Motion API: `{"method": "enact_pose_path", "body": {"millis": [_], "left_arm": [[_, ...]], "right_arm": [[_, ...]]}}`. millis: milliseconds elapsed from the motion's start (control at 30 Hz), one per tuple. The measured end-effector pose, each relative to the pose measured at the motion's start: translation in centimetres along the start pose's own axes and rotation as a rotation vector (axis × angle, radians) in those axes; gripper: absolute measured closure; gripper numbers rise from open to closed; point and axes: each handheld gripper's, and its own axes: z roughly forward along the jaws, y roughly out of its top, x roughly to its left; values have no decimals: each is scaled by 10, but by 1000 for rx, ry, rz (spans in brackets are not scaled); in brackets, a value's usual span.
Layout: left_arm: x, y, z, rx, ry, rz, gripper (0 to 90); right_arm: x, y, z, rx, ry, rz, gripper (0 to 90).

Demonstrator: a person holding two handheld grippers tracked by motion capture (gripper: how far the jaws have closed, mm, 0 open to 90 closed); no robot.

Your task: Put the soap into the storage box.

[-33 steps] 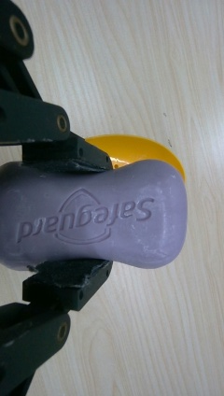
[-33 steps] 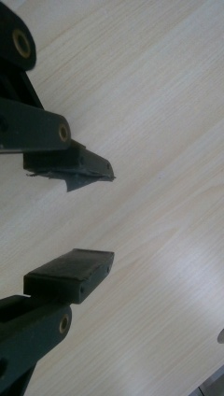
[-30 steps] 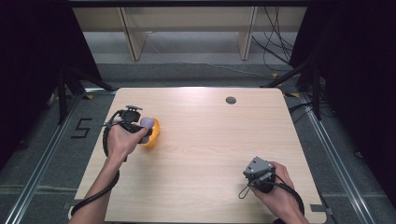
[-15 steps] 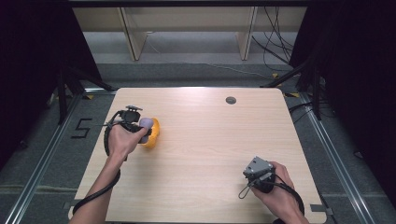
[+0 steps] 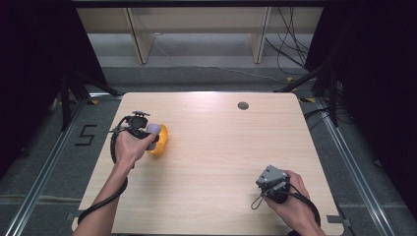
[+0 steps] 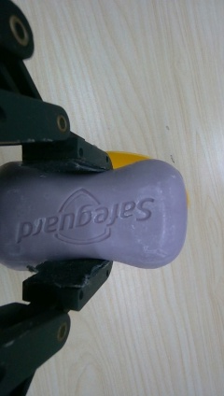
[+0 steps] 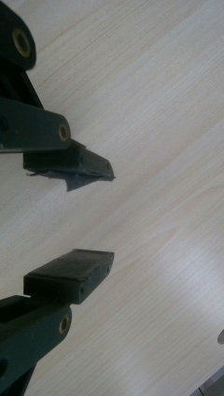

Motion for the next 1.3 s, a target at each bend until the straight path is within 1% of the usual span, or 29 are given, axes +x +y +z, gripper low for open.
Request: {"method": "enact_pose_path", "body": {"millis": [133, 200, 267, 400, 467, 500, 533, 600, 633, 667, 900, 1033, 1200, 1233, 1267, 1300], "left_arm": [[-1, 0, 3, 0, 0, -9, 491], [0, 0, 4, 6, -4, -7, 491], [0, 0, 6, 4, 4, -10, 491], [2, 1, 9, 16, 2, -15, 491], [2, 0, 11, 16, 8, -16, 491], [3, 0, 12, 15, 4, -10, 491], [2, 0, 12, 25, 9, -20, 491], [3, 0, 14, 20, 4, -13, 491], [2, 0, 14, 16, 9, -20, 491], [2, 0, 15, 14, 10, -20, 491], [1, 1, 18, 26, 7, -15, 491], [1, 1, 21, 16, 12, -17, 491], [0, 2, 23, 19, 17, -17, 491], [0, 1, 24, 14, 18, -18, 491], [0, 0, 26, -15, 19, -20, 491], [0, 2, 25, 16, 26, -15, 491]], "right_arm": [[0, 0, 0, 0, -1, 1, 543], [0, 0, 0, 0, 0, 0, 543], [0, 0, 0, 0, 0, 2, 542], [0, 0, 0, -2, -3, 3, 542], [0, 0, 0, -2, -3, 2, 541], [0, 0, 0, -2, -3, 3, 542], [0, 0, 0, -3, -3, 3, 542], [0, 0, 0, -3, -3, 3, 542], [0, 0, 0, -1, -3, 11, 542], [0, 0, 0, -2, -3, 3, 542], [0, 0, 0, -2, -2, 4, 542], [0, 0, 0, -1, -2, 9, 541], [0, 0, 0, -1, -2, 8, 541], [0, 0, 0, 0, -2, 8, 541], [0, 0, 0, 0, -2, 8, 541], [0, 0, 0, -2, -2, 2, 541]]}}
